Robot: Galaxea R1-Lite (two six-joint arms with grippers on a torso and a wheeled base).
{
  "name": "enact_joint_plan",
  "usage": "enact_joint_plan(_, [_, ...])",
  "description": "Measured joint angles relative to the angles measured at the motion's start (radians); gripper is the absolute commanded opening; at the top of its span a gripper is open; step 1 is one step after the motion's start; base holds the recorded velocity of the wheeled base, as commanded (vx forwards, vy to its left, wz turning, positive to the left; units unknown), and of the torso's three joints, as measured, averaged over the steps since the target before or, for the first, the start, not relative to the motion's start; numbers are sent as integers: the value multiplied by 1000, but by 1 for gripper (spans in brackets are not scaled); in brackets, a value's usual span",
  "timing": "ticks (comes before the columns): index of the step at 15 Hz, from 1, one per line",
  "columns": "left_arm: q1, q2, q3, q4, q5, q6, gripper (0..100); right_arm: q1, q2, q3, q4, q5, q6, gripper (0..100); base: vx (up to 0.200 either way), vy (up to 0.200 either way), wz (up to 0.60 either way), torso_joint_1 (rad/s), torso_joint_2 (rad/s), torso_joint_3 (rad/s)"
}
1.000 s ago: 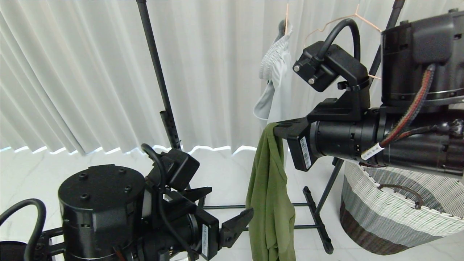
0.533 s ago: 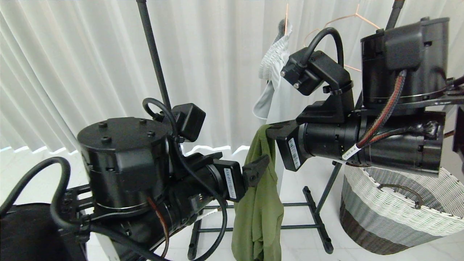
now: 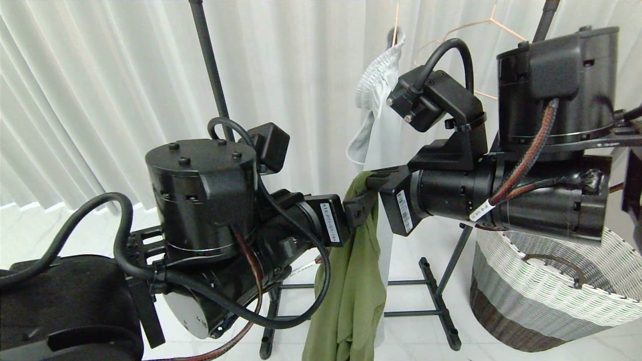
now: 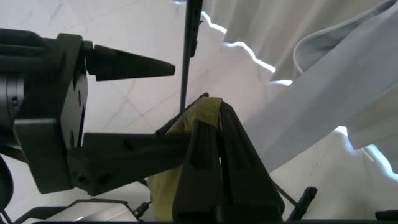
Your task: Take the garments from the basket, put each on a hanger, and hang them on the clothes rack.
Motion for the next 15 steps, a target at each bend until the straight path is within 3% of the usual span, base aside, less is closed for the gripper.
enact_joint_plan(4, [23, 27, 41, 5, 55, 3, 100, 5, -1, -1, 2, 0, 4, 0, 0, 0, 0, 0, 0, 0])
enact_joint_plan(10, [64, 60, 146, 5, 61, 18, 100, 4, -12, -4, 5, -1, 4, 0, 0, 0, 0, 0, 0, 0])
enact_joint_plan(13, [100, 84, 197, 3, 61, 120, 100, 4, -24, -5, 11, -1, 4, 0, 0, 0, 0, 0, 0, 0])
enact_joint_plan(15, [110, 90, 240, 1, 58, 147, 100, 4, -31, -4, 12, -2, 4, 0, 0, 0, 0, 0, 0, 0])
